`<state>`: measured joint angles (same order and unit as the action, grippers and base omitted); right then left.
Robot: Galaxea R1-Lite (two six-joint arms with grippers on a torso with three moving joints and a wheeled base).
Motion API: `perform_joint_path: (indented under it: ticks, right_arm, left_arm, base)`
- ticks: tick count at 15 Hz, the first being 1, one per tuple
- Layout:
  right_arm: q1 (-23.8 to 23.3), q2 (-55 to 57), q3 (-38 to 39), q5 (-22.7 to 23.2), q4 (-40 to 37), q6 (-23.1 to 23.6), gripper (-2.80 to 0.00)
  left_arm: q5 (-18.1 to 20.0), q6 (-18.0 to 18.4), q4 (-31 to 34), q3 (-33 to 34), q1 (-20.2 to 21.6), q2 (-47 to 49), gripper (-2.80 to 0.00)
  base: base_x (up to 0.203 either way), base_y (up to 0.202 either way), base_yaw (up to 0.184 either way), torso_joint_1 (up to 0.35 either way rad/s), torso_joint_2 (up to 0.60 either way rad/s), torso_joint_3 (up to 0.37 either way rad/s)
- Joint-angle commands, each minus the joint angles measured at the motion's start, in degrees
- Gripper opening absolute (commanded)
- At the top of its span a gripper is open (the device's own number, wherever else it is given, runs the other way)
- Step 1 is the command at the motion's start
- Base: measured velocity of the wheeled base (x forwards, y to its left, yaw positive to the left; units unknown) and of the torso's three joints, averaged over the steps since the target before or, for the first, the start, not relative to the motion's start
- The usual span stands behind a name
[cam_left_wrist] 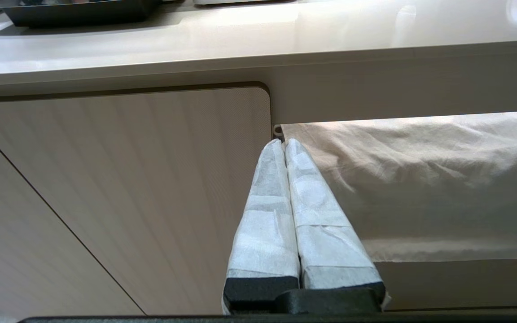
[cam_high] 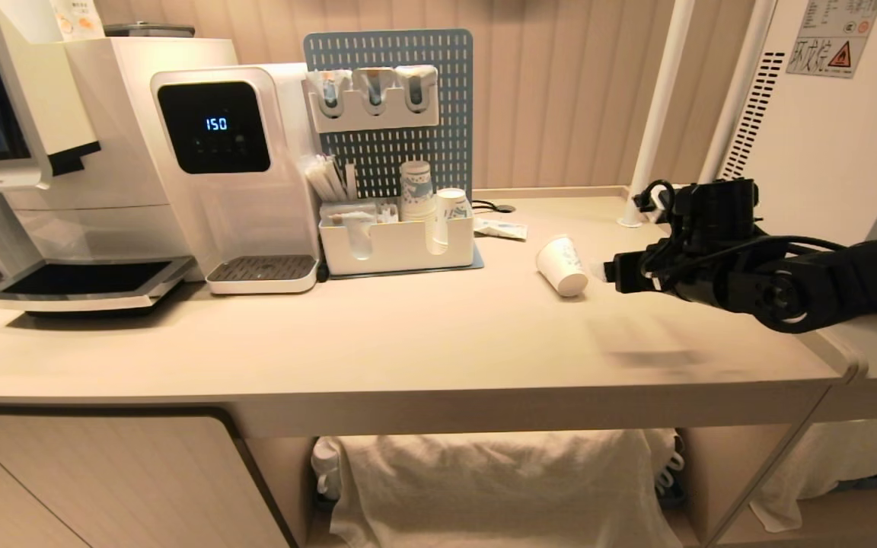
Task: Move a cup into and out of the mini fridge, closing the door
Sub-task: Put the paper cup in the freezer
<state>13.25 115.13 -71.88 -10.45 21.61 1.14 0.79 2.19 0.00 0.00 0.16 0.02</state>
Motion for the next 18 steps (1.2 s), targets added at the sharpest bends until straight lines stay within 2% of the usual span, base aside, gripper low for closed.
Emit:
perform_joint_path:
  ticks: [1,3,9,12,15,18]
  right_arm:
    - [0.06,4.12,-2.50,0.45,1.90,-1.01,0.00]
    - [0.70,5.19,-3.77,3.11,1.89,-1.89,0.00]
    - [1.25,7.26,-5.36,3.94,1.39,-1.91,0.00]
    - [1.03,10.86,-7.93,2.91,2.02,-1.84,0.00]
    - [0.99,13.55,-10.26,-0.96,2.08,-2.02,0.00]
    - [1.07,14.73,-12.53,-0.98,2.31,-2.19,0.00]
  left_arm:
    - [0.00,0.00,0.00,0.00,0.02,-0.02,-2.80]
    - [0.00,0.00,0.00,0.00,0.02,-0.02,-2.80]
    - [0.00,0.00,0.00,0.00,0.02,-0.02,-2.80]
    - [0.00,0.00,0.00,0.00,0.02,-0.02,-2.80]
    - [0.00,0.00,0.00,0.00,0.02,-0.02,-2.80]
    - [0.00,0.00,0.00,0.00,0.02,-0.02,-2.80]
  base:
    - [0.000,0.000,0.000,0.000,0.00,0.000]
    - [0.000,0.000,0.000,0.000,0.00,0.000]
    - [0.000,0.000,0.000,0.000,0.00,0.000]
    - [0.000,0.000,0.000,0.000,0.00,0.000]
    - [0.000,0.000,0.000,0.000,0.00,0.000]
    - [0.000,0.000,0.000,0.000,0.00,0.000]
